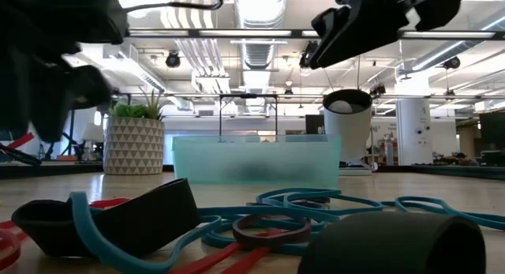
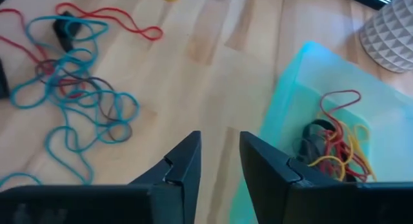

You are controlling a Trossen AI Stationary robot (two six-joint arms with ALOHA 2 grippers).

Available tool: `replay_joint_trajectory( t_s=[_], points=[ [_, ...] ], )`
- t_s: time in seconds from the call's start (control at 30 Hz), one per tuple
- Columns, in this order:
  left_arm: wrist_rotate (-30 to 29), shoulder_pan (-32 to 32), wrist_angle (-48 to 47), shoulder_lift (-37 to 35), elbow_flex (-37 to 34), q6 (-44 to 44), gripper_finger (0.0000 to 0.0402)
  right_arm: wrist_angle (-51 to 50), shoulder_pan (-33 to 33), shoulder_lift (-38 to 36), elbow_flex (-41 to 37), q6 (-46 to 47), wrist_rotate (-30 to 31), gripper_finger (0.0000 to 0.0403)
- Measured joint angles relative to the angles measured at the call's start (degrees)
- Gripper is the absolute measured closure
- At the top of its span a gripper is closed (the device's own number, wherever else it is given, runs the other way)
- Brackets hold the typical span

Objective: Pick and place rubber bands into bin
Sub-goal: Put the yellow rubber band into the green bin

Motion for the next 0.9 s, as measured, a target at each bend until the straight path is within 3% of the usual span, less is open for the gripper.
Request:
replay_joint_trajectory(
  t_s=[0.23,0.4,0.9],
  points=[
    [2.6,-1.7,-0.1,0.0,-0.4,-18.5,0.0258,0.1,1.3,0.0,0.0,2.1,0.6,0.0314],
    [2.7,-2.8,-0.3,0.8,-1.4,-27.0,0.0258,0.4,1.3,-0.1,-1.4,3.4,0.6,0.0320],
    [9.8,-3.6,-1.7,10.7,1.4,-29.2,0.0258,0.5,1.3,-0.1,-3.5,3.4,0.6,0.0329]
  ],
)
